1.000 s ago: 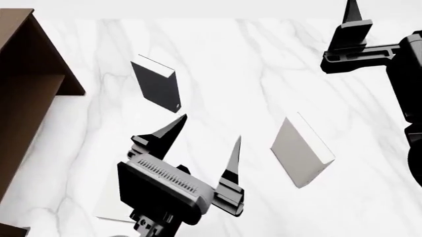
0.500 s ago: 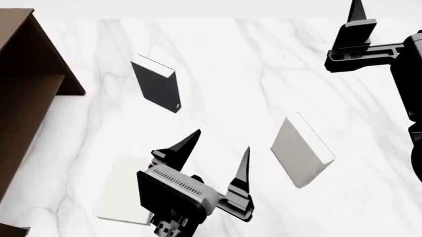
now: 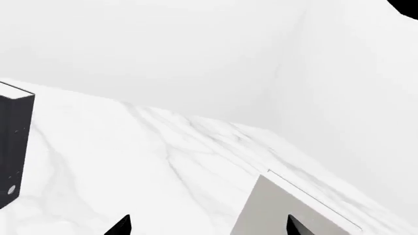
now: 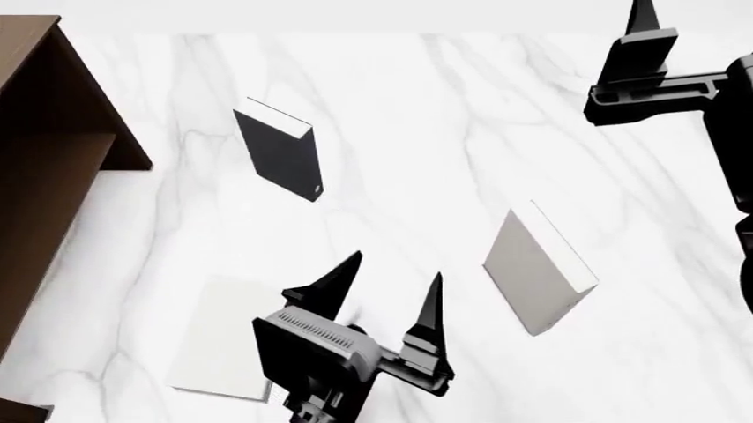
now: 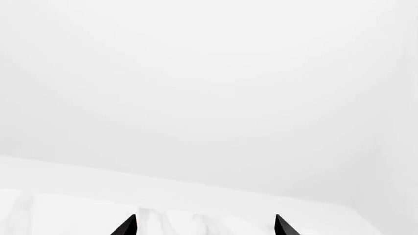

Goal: Pick up the book on the right and place it under the cabinet shelf.

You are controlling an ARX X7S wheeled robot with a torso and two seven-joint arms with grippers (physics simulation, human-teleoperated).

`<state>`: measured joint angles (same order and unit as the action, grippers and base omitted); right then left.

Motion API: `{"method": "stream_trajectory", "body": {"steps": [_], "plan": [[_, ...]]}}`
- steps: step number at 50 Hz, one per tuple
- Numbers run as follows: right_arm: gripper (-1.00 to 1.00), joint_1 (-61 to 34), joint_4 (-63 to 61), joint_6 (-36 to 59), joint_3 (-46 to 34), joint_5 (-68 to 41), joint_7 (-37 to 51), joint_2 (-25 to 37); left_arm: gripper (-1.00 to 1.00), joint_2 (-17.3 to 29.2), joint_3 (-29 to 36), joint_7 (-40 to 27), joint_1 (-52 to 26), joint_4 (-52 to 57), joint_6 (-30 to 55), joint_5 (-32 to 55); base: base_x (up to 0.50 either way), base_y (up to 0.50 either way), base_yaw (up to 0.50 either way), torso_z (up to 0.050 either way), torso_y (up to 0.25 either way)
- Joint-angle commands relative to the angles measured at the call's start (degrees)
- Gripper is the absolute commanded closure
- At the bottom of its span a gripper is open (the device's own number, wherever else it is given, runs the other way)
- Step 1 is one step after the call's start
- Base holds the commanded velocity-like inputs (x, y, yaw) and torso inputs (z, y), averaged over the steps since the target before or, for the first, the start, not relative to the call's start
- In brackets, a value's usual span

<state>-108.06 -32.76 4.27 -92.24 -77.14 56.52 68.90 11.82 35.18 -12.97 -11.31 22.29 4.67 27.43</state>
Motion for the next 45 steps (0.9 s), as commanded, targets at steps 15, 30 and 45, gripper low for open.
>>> {"method": "stream_trajectory", "body": {"steps": [15, 30, 45], "plan": [[-1.0, 0.7, 0.2, 0.2, 0.6, 0.3, 0.0, -0.2, -1.0, -3.0, -0.3, 0.2, 2.8, -10.7, -6.0, 0.4, 0.0, 0.0, 0.0, 0.0, 0.0], [-1.0, 1.9, 0.5, -0.7, 0.7, 0.7, -0.2, 0.0, -1.0, -4.0, 1.2, -0.6, 4.9, -14.2, -8.2, -1.0, 0.0, 0.0, 0.0, 0.0, 0.0], [-1.0, 3.0, 0.7, -1.3, 0.9, 1.2, -0.5, 0.0, -1.0, -5.2, 1.4, -1.3, 6.2, -21.4, -13.1, -3.4, 0.0, 0.0, 0.0, 0.0, 0.0]]}}
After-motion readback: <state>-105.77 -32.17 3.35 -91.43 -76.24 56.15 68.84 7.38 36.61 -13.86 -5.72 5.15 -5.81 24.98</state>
